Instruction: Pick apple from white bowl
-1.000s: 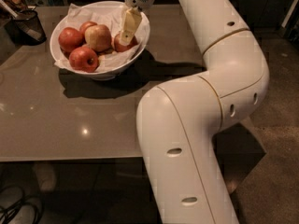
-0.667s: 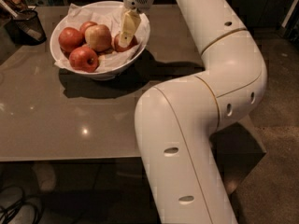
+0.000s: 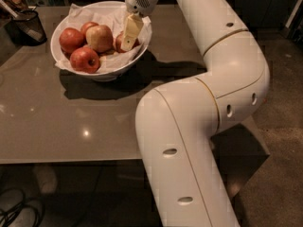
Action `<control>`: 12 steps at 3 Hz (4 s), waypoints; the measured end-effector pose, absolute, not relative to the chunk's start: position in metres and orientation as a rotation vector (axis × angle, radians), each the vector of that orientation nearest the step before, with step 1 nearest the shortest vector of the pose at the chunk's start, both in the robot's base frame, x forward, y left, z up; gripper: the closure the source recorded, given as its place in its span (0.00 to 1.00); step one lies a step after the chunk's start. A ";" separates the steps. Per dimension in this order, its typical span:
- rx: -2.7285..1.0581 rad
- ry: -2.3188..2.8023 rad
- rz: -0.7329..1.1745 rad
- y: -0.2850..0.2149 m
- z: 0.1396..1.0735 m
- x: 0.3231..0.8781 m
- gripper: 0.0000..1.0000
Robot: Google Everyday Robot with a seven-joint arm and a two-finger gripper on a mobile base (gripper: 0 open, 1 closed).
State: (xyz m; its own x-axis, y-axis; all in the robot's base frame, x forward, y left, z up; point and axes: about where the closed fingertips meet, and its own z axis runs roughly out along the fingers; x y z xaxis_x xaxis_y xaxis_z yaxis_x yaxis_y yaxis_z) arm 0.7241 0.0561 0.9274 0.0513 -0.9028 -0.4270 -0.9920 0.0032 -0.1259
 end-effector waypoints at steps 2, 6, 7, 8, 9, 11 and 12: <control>-1.955 1.919 0.355 0.056 0.915 0.722 0.25; -1.973 1.921 0.372 0.059 0.908 0.722 0.88; -1.973 1.921 0.371 0.059 0.908 0.722 1.00; -1.928 1.853 0.282 0.065 0.938 0.730 1.00; -1.914 1.865 0.294 0.063 0.938 0.729 1.00; -1.935 1.765 0.311 0.059 0.974 0.704 1.00; -1.944 1.734 0.318 0.058 0.986 0.692 1.00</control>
Offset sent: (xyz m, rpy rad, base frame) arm -0.0241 -0.0293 -0.0067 -0.0832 0.1874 0.0554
